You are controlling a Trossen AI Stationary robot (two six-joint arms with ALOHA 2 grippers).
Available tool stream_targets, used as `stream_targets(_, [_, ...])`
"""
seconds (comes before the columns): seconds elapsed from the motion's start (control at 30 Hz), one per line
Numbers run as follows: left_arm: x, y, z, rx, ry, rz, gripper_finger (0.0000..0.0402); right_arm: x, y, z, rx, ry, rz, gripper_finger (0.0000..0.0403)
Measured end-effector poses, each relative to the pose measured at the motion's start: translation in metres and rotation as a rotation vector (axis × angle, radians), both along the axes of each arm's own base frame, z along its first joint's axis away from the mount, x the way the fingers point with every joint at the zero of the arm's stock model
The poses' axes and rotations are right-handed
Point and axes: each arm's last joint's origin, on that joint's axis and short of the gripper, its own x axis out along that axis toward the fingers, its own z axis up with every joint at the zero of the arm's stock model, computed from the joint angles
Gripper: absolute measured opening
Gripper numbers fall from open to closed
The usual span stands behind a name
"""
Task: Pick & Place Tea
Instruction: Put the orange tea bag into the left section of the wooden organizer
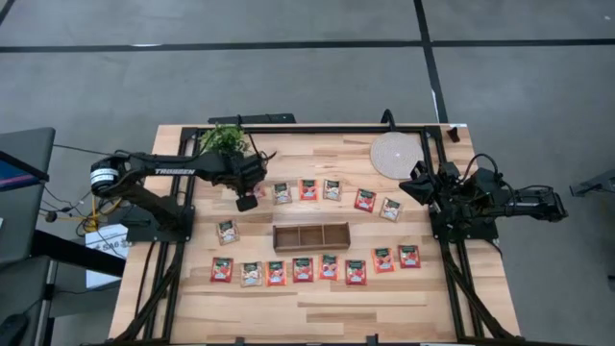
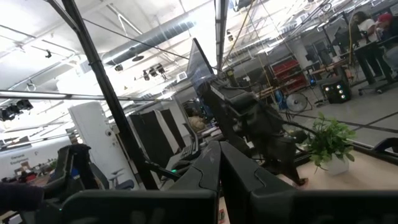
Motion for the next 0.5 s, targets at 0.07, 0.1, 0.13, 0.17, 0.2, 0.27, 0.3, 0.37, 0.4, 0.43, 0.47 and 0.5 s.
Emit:
stream_targets(0.07, [0.001, -0.006, 0.003, 0.021, -0.011, -0.001, 0.0014, 0.000, 0.000, 0.000, 0.000, 0.000, 0.000, 0.0000])
stream_targets(0.1, [0.001, -0.010, 0.005, 0.028, -0.019, 0.001, 0.0014, 0.000, 0.000, 0.000, 0.000, 0.000, 0.000, 0.0000])
stream_targets(0.13, [0.002, -0.013, 0.007, 0.033, -0.026, 0.003, 0.0014, 0.000, 0.000, 0.000, 0.000, 0.000, 0.000, 0.0000])
stream_targets(0.17, [0.004, -0.017, 0.010, 0.038, -0.034, 0.004, 0.0014, 0.000, 0.000, 0.000, 0.000, 0.000, 0.000, 0.0000])
stream_targets(0.2, [0.007, -0.020, 0.014, 0.045, -0.041, 0.003, 0.0014, 0.000, 0.000, 0.000, 0.000, 0.000, 0.000, 0.0000])
stream_targets(0.27, [0.012, -0.028, 0.024, 0.070, -0.054, -0.009, 0.0014, 0.000, 0.000, 0.000, 0.000, 0.000, 0.000, 0.0000])
stream_targets(0.3, [0.014, -0.032, 0.029, 0.087, -0.063, -0.017, 0.0014, 0.000, 0.000, 0.000, 0.000, 0.000, 0.000, 0.0000])
stream_targets(0.37, [0.019, -0.042, 0.038, 0.127, -0.083, -0.041, 0.0014, 0.000, 0.000, 0.000, 0.000, 0.000, 0.000, 0.0000])
stream_targets(0.4, [0.022, -0.046, 0.044, 0.149, -0.094, -0.051, 0.0014, 0.000, 0.000, 0.000, 0.000, 0.000, 0.000, 0.0000])
stream_targets(0.43, [0.024, -0.052, 0.048, 0.169, -0.106, -0.064, 0.0014, 0.000, 0.000, 0.000, 0.000, 0.000, 0.000, 0.0000])
stream_targets(0.47, [0.026, -0.057, 0.053, 0.186, -0.119, -0.075, 0.0014, 0.000, 0.000, 0.000, 0.000, 0.000, 0.000, 0.0000])
stream_targets(0.5, [0.028, -0.063, 0.057, 0.200, -0.132, -0.086, 0.0014, 0.000, 0.000, 0.000, 0.000, 0.000, 0.000, 0.0000])
